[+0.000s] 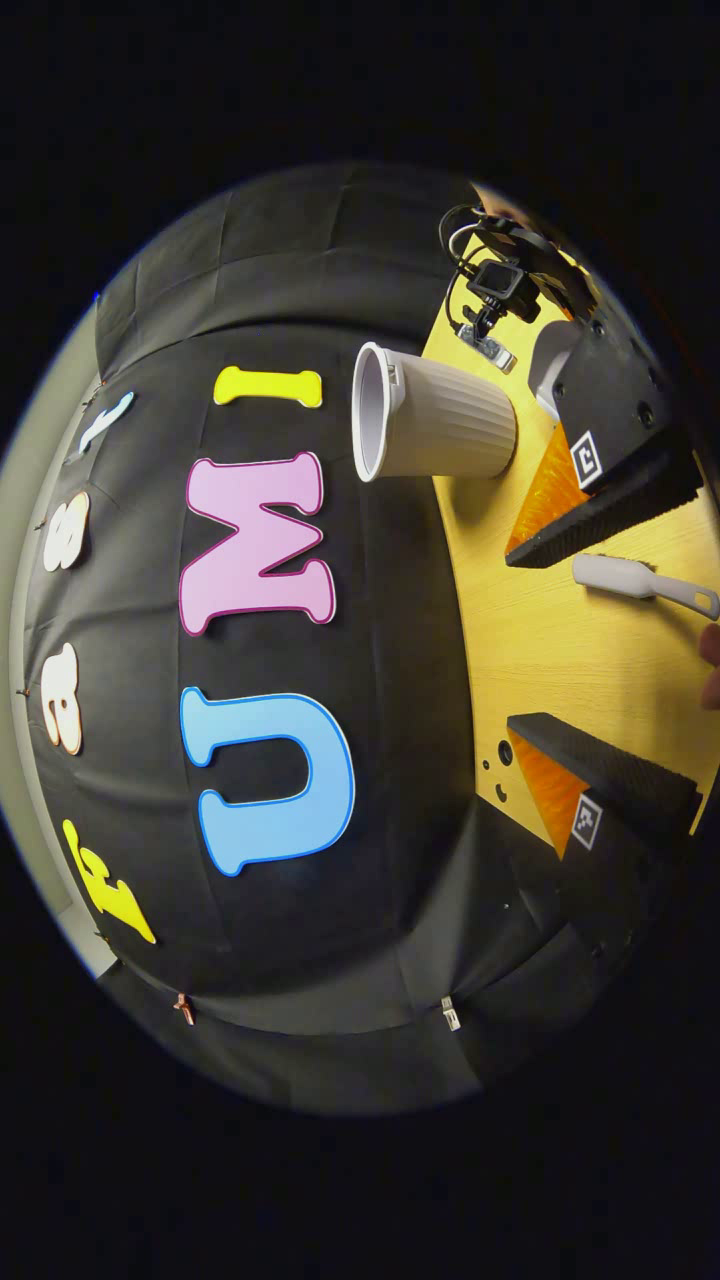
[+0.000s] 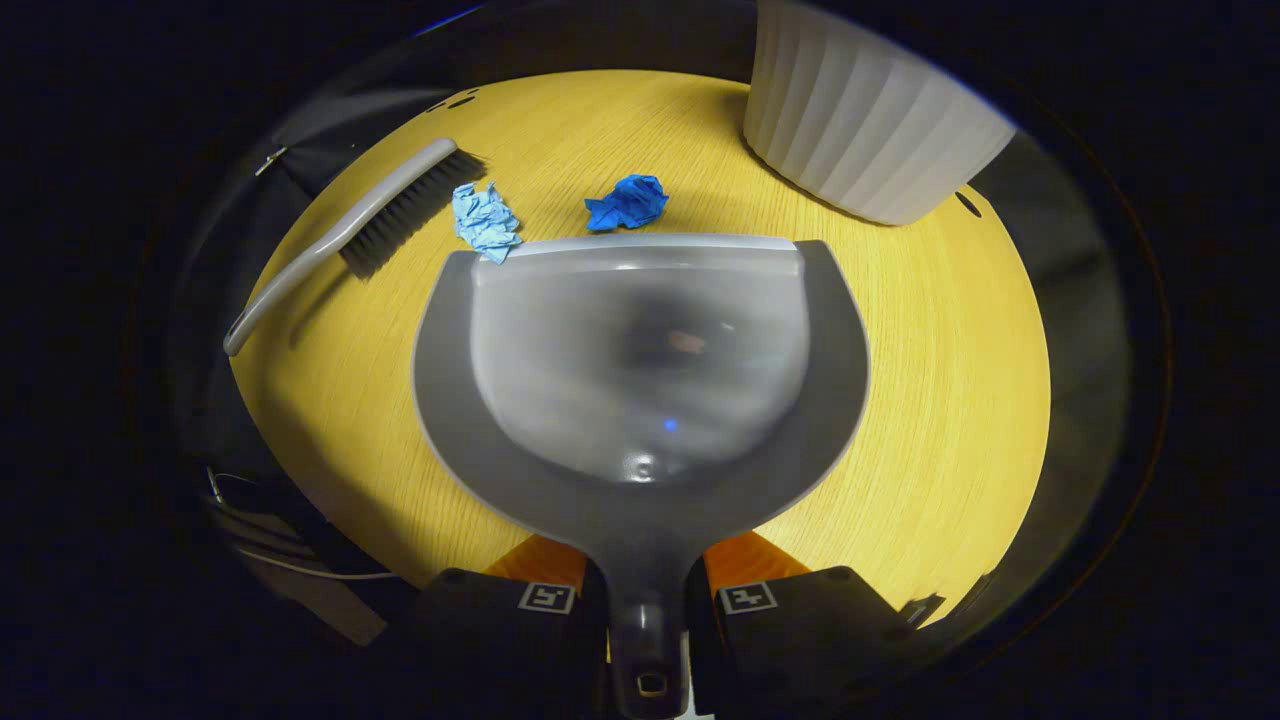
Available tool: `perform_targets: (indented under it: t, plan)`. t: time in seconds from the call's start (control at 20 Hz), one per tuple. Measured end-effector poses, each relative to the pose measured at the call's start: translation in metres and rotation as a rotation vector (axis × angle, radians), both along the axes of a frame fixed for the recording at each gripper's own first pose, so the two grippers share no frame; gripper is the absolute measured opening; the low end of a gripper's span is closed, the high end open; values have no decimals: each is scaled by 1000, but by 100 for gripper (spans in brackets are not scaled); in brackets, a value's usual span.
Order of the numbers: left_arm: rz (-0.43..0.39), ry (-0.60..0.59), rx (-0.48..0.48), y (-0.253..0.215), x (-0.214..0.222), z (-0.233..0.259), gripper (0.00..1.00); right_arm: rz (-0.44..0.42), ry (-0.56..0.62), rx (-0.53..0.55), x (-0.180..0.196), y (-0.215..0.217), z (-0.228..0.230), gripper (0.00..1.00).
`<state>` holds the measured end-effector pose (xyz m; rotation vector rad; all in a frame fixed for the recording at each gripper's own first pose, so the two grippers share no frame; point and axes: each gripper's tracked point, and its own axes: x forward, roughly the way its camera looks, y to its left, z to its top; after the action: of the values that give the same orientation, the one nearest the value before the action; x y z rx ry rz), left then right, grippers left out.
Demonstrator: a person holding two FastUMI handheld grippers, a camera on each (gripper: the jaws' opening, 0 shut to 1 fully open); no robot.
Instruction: Pick up the small broom and dustpan from the desktop, sweep the trash into the dustpan with the broom, and then empty the trash into the garbage bin.
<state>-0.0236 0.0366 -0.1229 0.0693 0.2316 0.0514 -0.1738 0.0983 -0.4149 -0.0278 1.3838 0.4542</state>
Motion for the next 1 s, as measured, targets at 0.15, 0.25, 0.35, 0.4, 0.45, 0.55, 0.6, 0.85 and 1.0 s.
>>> perform_targets:
  t: [0.15,0.25,0.35,0.4,0.45,0.55,0.6,0.85,1.0]
  plan:
    - [11,52,-4,1,-2,-22,95,83,-26,5,-3,-5,5,36]
    - [4,90,-6,0,-4,-35,95,135,-12,18,-12,-14,15,35]
    - [-15,135,-3,-5,-7,-55,95,186,-22,12,-17,-28,22,36]
    - [-34,161,-10,-9,-8,-63,95,208,-27,5,-19,-35,24,35]
    - [-51,189,-18,-12,-8,-72,95,224,-29,2,-20,-40,27,35]
    - [-86,243,-38,-20,-9,-91,95,243,-28,7,-20,-46,30,35]
    - [-103,275,-46,-24,-10,-101,95,251,-31,9,-20,-48,32,35]
    - [-163,465,-129,-41,-22,-154,95,273,-48,32,-18,-49,38,35]
    - [-177,600,-122,-43,-28,-187,95,298,-54,37,-18,-48,41,35]
